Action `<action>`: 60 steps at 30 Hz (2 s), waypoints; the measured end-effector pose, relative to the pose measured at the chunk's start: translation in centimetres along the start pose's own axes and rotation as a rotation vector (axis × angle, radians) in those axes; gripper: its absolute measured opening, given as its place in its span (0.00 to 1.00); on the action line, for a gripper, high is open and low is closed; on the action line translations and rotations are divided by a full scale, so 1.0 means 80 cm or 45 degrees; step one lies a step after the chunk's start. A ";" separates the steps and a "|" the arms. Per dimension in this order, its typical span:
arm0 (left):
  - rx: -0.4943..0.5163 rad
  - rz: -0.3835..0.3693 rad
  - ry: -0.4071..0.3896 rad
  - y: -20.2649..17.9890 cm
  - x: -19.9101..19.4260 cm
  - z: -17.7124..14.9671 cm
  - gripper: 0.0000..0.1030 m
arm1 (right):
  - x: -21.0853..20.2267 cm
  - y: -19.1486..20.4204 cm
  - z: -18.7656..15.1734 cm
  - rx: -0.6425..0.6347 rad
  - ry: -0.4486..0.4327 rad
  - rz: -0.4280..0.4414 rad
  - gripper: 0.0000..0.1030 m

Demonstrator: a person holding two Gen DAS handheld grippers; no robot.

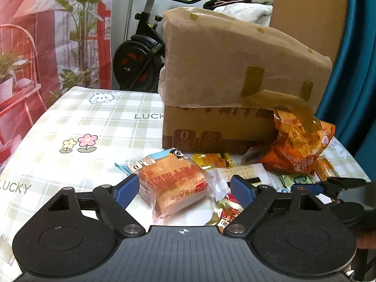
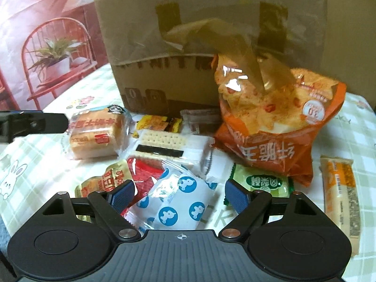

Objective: Organize snacks
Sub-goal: 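Lower both tools back to the snack pile in front of the box, then grasp the gold spicy-tofu packet with the left tool while the right tool grasps the blue-white packet, then carry both packets over the box and release them with both tools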

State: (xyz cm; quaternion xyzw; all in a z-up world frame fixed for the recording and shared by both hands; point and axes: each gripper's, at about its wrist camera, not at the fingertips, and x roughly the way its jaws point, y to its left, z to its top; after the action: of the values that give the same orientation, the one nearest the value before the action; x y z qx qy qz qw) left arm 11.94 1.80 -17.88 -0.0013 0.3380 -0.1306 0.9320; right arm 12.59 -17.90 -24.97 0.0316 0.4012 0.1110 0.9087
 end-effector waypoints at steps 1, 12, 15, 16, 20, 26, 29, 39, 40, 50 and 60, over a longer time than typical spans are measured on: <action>0.005 -0.005 0.002 0.000 0.000 -0.002 0.84 | 0.001 -0.001 -0.002 -0.002 0.006 -0.003 0.79; 0.058 -0.143 0.090 -0.012 0.023 -0.026 0.83 | -0.024 -0.025 -0.017 -0.016 -0.013 0.024 0.45; 0.106 -0.181 0.129 -0.021 0.034 -0.035 0.83 | -0.025 -0.025 -0.018 -0.030 -0.018 0.020 0.44; 0.123 -0.187 0.141 -0.024 0.038 -0.039 0.83 | -0.026 -0.025 -0.019 -0.037 -0.020 0.020 0.44; 0.166 -0.202 0.163 -0.031 0.051 -0.048 0.83 | -0.028 -0.023 -0.021 -0.051 -0.026 0.017 0.44; 0.254 -0.207 0.170 -0.040 0.067 -0.052 0.83 | -0.026 -0.022 -0.022 -0.044 -0.029 0.021 0.44; 0.266 -0.194 0.187 -0.041 0.075 -0.056 0.79 | -0.026 -0.023 -0.022 -0.043 -0.030 0.021 0.44; 0.216 -0.160 0.160 -0.032 0.059 -0.057 0.53 | -0.019 -0.017 -0.012 -0.050 -0.019 0.010 0.47; 0.209 -0.158 0.152 -0.031 0.057 -0.056 0.52 | -0.018 -0.016 -0.012 -0.053 -0.019 0.007 0.47; 0.156 -0.156 0.065 -0.024 0.026 -0.045 0.52 | -0.010 -0.024 -0.009 0.045 -0.016 0.027 0.43; 0.154 -0.160 -0.099 -0.028 -0.008 -0.007 0.52 | -0.067 -0.023 0.009 0.019 -0.182 0.066 0.40</action>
State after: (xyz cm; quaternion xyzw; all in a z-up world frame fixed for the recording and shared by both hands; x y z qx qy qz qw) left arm 10.55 -0.17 -17.69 0.0287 0.2925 -0.2090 0.9327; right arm 9.93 -20.92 -20.93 0.0565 0.3351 0.1288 0.9316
